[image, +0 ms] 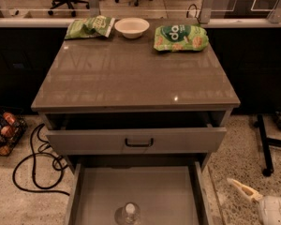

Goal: Pick water bottle from middle drawer and place on counter

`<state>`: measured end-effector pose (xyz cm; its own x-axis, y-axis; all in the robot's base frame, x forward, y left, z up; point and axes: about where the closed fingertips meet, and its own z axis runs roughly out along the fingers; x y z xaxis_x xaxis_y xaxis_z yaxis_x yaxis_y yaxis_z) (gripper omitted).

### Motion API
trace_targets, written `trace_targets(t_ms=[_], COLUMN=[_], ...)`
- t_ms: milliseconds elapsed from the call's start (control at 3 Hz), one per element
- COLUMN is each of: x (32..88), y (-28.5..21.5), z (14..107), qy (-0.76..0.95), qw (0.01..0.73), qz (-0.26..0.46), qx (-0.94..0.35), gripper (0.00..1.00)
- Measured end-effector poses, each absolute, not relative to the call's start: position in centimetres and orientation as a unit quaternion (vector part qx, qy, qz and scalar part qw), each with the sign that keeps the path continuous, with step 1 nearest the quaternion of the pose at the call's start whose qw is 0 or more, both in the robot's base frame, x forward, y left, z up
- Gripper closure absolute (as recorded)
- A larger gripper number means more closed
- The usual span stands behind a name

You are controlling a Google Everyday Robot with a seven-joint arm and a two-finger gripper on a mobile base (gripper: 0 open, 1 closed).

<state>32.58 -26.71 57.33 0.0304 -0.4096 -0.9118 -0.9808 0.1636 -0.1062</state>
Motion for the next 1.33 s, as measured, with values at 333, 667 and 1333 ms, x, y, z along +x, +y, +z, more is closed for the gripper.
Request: trace_targets(t_ms=[333,667,1333], x=[33.2,33.5,33.4], y=[-24.4,-20.6,-13.5], z=[55.7,53.1,50.4], qy=[0.622,0.620,0.606], qw=[0.439,0.431,0.436], qz=[0.324,0.343,0.410], qx=[-0.562,-0.558,-0.524], gripper=[0.00,0.00,0.00])
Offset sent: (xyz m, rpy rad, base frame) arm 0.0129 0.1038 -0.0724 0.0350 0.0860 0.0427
